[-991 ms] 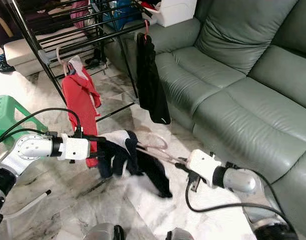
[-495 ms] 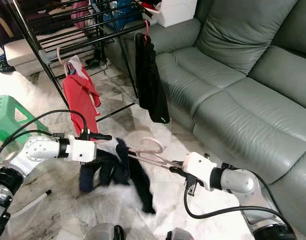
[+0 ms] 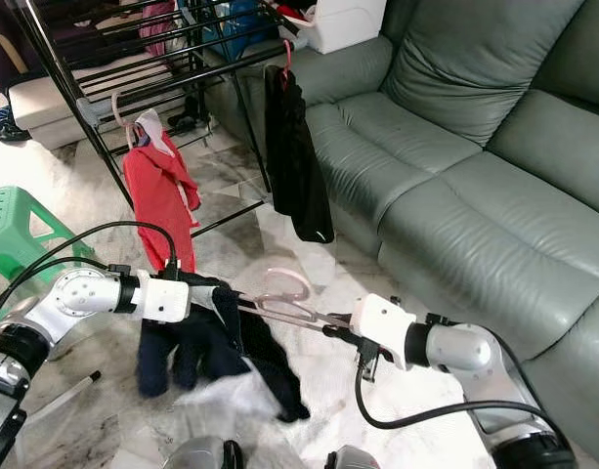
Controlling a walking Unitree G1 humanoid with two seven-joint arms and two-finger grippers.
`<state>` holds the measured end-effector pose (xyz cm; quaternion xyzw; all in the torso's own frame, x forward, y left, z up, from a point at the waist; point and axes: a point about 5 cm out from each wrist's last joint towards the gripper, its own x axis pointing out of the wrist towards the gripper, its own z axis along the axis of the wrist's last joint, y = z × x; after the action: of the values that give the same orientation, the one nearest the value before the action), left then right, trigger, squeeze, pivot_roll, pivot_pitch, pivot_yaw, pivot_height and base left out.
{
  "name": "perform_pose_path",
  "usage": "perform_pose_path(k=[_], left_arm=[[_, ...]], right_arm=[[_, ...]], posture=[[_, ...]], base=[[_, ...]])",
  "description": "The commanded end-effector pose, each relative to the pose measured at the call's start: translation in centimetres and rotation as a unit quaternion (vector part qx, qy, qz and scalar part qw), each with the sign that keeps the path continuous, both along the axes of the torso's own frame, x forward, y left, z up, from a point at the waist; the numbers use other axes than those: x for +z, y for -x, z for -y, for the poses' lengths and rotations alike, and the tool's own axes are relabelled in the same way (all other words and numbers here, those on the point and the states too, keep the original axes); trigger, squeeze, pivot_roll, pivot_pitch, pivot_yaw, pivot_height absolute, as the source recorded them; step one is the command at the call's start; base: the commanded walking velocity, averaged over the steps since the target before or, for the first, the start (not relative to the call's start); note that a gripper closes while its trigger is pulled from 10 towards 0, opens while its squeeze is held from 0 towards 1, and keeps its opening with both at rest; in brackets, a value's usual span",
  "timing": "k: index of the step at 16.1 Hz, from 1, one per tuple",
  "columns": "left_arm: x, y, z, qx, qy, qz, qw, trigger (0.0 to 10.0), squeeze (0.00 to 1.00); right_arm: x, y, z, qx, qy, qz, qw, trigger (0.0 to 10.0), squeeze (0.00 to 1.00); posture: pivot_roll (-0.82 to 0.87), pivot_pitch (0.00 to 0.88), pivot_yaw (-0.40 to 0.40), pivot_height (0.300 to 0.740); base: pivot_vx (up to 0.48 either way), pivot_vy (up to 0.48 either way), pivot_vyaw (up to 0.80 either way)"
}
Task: Hang hanger
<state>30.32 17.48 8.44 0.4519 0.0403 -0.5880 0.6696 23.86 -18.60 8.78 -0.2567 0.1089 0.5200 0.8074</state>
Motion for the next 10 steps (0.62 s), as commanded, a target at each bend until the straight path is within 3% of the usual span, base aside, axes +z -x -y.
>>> perform_pose_path(k=[1,10], left_arm=[[0.10,-0.32,-0.08,-0.001,-0.017,-0.009,1.000,0.0,0.00],[0.23,-0.78,0.47,0.011,0.002,-0.068,0.998,0.0,0.00]], right_arm=[[1.48,-0.40,-0.97,0.025,-0.010,0.037,0.999,10.0,0.00],[1.04,-0.48,-1.62,0.031,0.000,0.057,0.998,10.0,0.00]], posture=[[-0.07,0.012,0.069,0.740],[-0.06,0.003,0.063,0.740]], base=[[0.000,0.000,0.00],[0.000,0.000,0.00]])
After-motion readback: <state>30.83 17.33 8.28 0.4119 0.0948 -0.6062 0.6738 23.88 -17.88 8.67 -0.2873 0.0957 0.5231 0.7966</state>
